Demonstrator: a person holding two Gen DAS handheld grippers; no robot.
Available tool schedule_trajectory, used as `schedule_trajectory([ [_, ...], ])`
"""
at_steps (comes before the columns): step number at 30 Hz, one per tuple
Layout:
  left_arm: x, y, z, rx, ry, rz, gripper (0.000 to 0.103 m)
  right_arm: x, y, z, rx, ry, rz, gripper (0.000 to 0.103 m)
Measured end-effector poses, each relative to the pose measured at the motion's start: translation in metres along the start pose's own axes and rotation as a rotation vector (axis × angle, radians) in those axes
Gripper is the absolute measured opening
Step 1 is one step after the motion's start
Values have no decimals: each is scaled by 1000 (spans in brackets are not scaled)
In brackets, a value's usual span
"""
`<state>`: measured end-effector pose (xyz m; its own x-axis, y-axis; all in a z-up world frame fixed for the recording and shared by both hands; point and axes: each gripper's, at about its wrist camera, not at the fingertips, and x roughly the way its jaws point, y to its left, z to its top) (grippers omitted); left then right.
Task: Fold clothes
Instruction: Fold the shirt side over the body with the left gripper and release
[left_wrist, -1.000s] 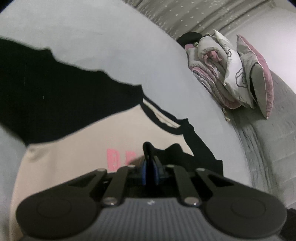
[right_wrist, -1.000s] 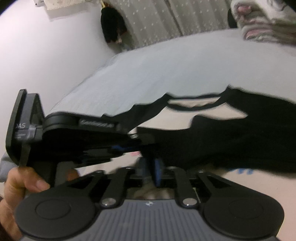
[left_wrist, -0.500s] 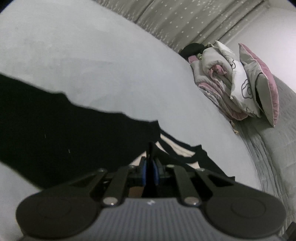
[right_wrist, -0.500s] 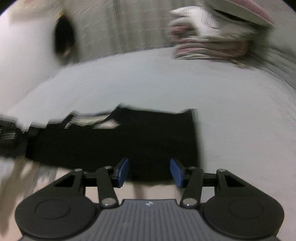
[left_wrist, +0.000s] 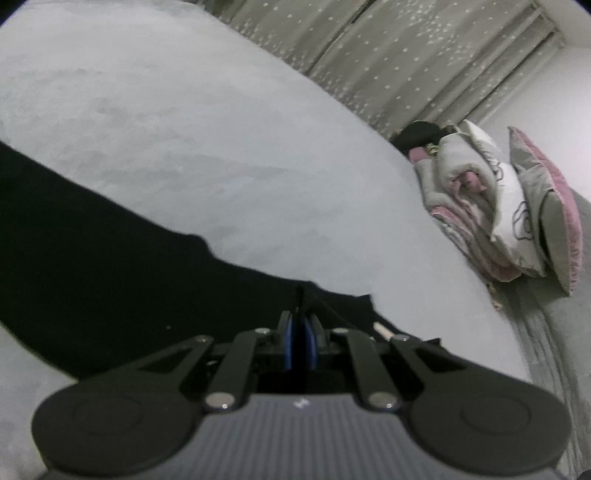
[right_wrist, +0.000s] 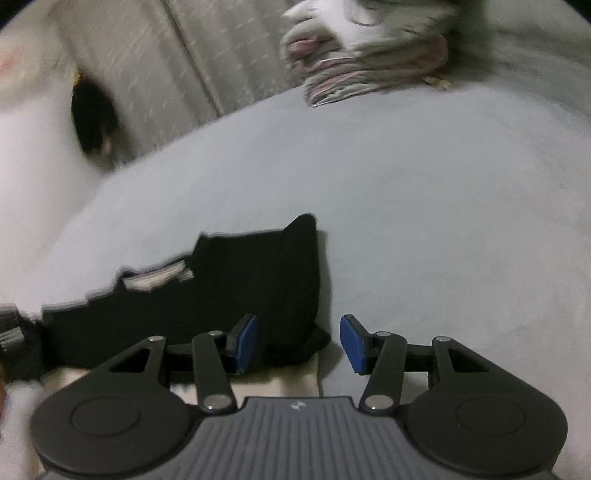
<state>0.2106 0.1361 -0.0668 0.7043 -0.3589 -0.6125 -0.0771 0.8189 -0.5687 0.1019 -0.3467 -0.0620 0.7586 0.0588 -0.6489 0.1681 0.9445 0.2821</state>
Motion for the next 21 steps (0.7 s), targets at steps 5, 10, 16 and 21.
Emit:
schedule_trajectory([
  [5, 1, 7, -2, -40, 7, -19, 20, 7, -5, 2, 44, -12, 19, 51],
  [10, 2, 4, -5, -14, 11, -19, 25, 18, -20, 3, 162, -17, 53, 46],
  [16, 11, -11, -16, 106, -8, 44, 3, 32, -15, 0, 154, -17, 24, 12],
  [21, 8, -21, -21, 198, -87, 130, 3, 31, -15, -1, 144, -44, -21, 10],
])
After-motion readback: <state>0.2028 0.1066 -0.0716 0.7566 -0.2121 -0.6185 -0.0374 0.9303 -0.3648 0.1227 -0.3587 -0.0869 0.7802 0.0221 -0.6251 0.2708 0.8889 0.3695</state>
